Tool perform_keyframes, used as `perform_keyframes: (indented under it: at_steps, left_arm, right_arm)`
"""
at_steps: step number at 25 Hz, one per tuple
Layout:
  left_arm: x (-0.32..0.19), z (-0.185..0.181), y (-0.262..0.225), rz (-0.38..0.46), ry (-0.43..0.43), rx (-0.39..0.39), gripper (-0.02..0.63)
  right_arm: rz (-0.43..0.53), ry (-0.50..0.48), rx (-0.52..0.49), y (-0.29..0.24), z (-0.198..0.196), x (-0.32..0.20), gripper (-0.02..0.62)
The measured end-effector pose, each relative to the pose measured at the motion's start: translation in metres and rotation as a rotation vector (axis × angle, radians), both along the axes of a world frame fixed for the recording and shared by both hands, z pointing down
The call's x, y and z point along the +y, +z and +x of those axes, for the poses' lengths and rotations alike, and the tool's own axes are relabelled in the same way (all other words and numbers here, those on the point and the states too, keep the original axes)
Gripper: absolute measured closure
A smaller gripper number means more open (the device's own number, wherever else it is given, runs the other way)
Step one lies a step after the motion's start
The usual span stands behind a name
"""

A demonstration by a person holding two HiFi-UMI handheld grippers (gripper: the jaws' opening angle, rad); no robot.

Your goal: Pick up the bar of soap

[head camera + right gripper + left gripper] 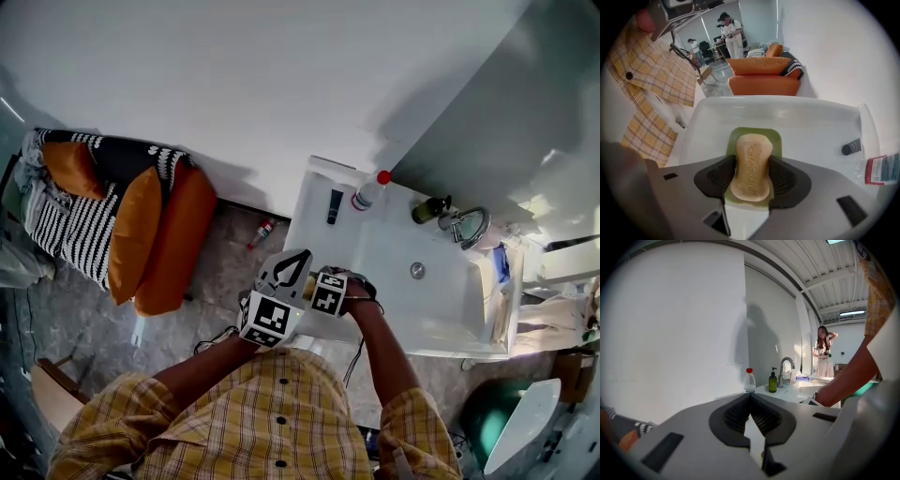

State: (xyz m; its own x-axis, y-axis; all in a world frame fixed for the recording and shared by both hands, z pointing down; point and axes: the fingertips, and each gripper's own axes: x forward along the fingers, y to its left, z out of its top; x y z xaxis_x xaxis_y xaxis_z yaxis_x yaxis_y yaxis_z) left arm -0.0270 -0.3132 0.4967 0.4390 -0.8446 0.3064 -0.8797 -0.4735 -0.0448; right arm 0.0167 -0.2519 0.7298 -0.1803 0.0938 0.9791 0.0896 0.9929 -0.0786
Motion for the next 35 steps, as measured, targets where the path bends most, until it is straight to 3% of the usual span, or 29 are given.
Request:
perform_keyframes:
  at_steps: [25,31,35]
  left_arm:
    - [0.006,-0.004,0.004,-0.017,-0.023,0.008,0.597]
    - [0.006,-0.004,0.0,-0.019,-0.03,0.006,0.597]
    - [0.007,-0.002,-0.004,-0.011,-0.033,0.007,0.597]
  right_arm:
    - [0.01,0.05,-0.038,-0.004,0.005,-0.002,0.383]
    - [0.039,0.161,-0.153,-0.024,0.004,-0.008,0.383]
    - [0.045,0.292,-0.281,-0.049,0.004,-0.011,0.383]
